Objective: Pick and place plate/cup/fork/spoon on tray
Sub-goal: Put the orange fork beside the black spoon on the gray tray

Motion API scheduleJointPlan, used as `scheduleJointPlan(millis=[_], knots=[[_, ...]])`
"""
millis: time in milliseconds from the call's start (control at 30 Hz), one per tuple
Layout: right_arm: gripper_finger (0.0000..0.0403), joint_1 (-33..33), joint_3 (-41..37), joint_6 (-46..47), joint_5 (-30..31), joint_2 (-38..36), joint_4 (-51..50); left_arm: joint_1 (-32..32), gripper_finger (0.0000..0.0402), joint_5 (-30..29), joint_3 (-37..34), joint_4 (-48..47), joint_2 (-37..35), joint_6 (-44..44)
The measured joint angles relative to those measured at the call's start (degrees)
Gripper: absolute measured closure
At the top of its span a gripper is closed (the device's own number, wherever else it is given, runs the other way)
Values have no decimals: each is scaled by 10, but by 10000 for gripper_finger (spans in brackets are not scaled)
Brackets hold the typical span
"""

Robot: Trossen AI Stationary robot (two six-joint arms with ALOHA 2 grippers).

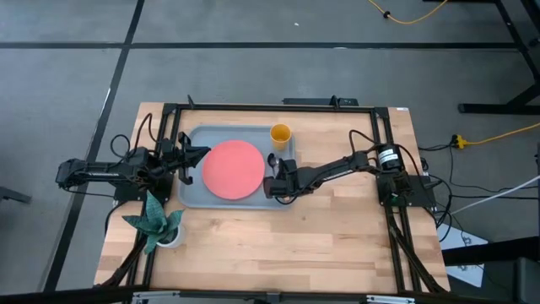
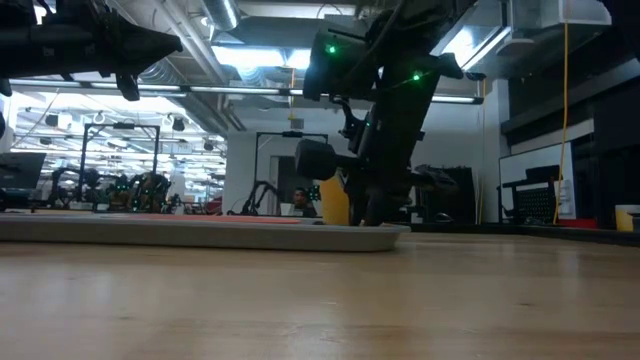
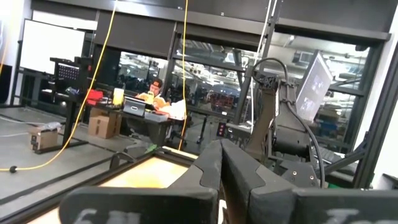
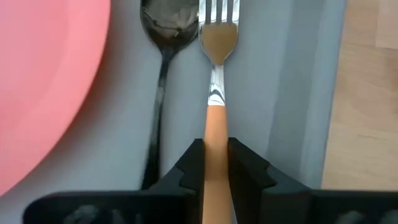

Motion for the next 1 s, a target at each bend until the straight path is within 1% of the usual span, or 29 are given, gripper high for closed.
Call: scheduleJointPlan(millis=[67, 133, 200, 300, 500, 800, 1000], knots=[[350, 0, 0, -10, 0, 0, -1, 0, 401, 0, 0, 0, 0, 0], [329, 0, 0, -11, -1, 0, -3, 0, 401, 0, 0, 0, 0, 0], [310, 0, 0, 0, -3, 0, -5, 0, 401, 0, 0, 0, 0, 0], [299, 0, 0, 20, -3, 0, -3, 0, 401, 0, 0, 0, 0, 0], [307, 0, 0, 79, 11, 0, 2, 0, 401, 0, 0, 0, 0, 0], [310, 0, 0, 93, 12, 0, 6, 0, 401, 0, 0, 0, 0, 0], [309, 1, 0, 126, 13, 0, 7, 0, 401, 0, 0, 0, 0, 0]])
